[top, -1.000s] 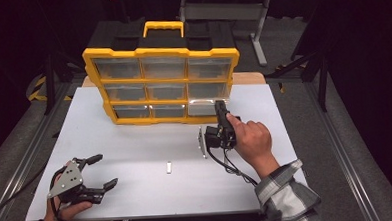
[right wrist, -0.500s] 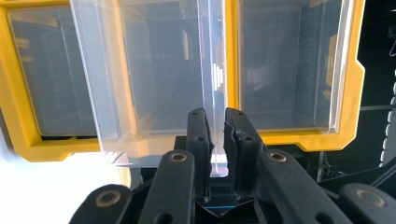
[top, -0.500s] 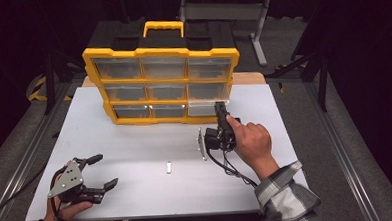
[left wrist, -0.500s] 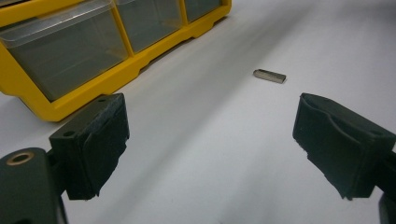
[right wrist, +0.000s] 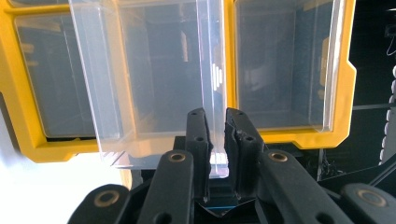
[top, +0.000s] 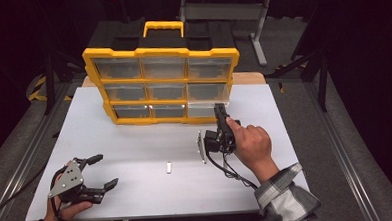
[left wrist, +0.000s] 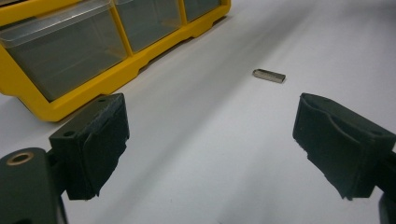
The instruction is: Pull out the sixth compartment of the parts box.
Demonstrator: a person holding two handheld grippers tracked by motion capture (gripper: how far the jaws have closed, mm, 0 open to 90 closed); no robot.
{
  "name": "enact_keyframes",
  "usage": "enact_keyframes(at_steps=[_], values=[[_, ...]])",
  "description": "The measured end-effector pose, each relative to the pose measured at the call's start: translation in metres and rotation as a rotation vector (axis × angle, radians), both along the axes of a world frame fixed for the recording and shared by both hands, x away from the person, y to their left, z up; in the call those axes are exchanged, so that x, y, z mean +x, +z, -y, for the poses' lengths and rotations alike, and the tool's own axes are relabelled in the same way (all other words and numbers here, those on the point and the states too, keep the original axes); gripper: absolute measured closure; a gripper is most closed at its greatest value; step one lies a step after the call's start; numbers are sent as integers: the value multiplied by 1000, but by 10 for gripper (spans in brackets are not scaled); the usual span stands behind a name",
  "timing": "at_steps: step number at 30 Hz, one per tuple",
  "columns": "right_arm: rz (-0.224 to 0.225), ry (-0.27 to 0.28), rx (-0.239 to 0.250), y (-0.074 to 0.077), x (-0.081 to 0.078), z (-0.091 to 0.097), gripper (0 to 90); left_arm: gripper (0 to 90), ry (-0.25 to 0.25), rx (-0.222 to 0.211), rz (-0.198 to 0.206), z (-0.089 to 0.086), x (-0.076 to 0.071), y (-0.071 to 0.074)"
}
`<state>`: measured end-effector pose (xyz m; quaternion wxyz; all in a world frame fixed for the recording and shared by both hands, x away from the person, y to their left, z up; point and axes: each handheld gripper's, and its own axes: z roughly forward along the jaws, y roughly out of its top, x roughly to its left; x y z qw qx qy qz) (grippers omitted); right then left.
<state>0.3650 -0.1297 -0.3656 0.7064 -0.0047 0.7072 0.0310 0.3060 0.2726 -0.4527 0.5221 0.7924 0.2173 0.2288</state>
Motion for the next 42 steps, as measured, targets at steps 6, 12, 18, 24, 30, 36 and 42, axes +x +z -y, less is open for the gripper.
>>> enact_keyframes(at_steps=[6,12,18,24,30,36,42], values=[[-1,-11,9,-1,-1,-1,798,116,-1,1,-1,-1,0,0],[-11,34,65,2,-2,2,722,116,2,3,1,-1,0,0],[-18,66,107,3,-6,2,655,116,1,5,-1,-1,0,0],[-84,111,246,7,-11,7,608,116,1,8,2,0,0,0],[-146,159,388,5,-18,7,574,116,1,12,0,0,0,0],[-214,198,495,4,-21,9,548,116,1,13,0,0,0,0],[-291,227,579,-3,-22,10,511,117,-4,20,4,1,-1,0]])
